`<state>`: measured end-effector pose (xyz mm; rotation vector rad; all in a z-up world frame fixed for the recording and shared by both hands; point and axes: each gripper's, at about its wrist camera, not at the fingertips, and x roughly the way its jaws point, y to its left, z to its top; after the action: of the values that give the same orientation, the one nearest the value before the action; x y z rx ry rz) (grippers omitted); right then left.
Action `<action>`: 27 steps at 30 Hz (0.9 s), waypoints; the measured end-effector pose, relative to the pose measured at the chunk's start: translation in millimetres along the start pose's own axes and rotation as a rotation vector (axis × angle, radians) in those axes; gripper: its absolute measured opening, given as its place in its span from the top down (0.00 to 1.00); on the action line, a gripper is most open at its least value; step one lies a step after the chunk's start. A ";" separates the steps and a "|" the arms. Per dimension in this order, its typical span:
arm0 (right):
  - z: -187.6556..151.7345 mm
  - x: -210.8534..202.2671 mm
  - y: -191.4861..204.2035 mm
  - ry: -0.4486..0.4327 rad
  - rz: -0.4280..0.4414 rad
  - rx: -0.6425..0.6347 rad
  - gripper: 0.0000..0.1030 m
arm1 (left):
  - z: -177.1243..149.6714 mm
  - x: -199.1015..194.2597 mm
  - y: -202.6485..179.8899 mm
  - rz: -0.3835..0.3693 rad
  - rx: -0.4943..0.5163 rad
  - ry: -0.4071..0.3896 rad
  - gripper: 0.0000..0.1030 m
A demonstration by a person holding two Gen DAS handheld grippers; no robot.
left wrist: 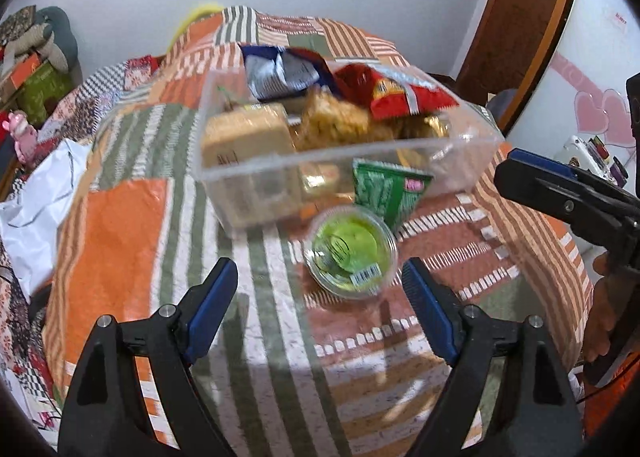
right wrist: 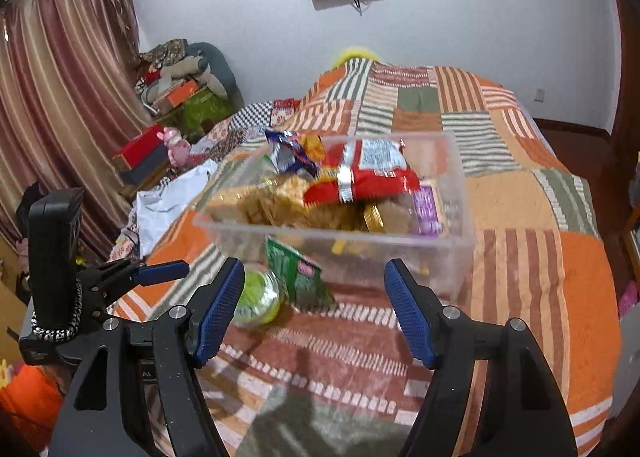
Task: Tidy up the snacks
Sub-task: 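Move both open tools back toward the green jelly cup and green pack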
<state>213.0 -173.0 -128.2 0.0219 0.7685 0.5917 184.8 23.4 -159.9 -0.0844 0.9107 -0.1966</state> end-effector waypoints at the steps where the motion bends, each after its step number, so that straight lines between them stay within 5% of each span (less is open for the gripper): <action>1: -2.5 0.5 -1.0 0.006 -0.003 -0.001 0.33 | -2.4 2.9 -1.6 -0.006 0.000 0.009 0.18; 12: -16.5 7.8 -16.6 0.056 -0.006 0.049 0.33 | -1.0 35.2 -19.9 -0.023 0.002 0.042 0.18; 21: -17.1 18.5 -19.8 0.096 0.005 0.063 0.33 | -1.4 45.5 -24.8 -0.003 0.026 0.033 0.48; 27: -11.5 35.1 -12.6 0.132 0.026 0.052 0.33 | -3.1 36.6 -6.9 -0.031 -0.028 0.017 0.50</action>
<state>231.5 -167.8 -162.2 0.0410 0.9126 0.6024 203.3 9.2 -189.2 -0.1235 0.9299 -0.2136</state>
